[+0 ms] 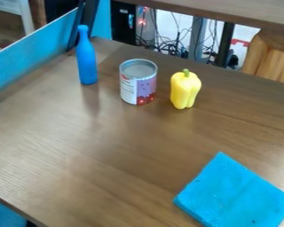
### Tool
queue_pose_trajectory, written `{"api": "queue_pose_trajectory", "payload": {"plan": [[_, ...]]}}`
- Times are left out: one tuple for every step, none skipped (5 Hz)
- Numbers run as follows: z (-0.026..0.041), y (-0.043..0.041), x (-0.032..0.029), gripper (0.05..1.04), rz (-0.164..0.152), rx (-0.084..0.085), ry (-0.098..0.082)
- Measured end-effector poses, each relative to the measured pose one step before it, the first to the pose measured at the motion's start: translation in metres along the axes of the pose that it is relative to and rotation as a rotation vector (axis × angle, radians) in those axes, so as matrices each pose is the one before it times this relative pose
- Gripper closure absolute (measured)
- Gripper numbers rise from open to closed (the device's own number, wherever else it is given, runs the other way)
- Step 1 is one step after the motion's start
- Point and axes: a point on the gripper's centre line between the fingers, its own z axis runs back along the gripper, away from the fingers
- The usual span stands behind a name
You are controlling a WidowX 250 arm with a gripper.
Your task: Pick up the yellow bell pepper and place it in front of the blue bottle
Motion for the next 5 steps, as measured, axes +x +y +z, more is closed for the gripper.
{"api": "queue_pose_trajectory", "payload": {"plan": [[-0.00101, -0.02647, -0.00282, 0.077, -0.0507, 0.0034, -0.0152], [-0.00359, -0.02966, 0.00030, 0.077, -0.0714, -0.0125, -0.0136], [-0.00509, -0.01439, -0.00135, 0.077, -0.0461, -0.0323, 0.0055], [-0.00532, -0.02042, -0.00250, 0.077, -0.0592, -0.0224, 0.0150], [-0.01278, -0.01671, -0.00439, 0.077, -0.0591, 0.0089, 0.0219]]}}
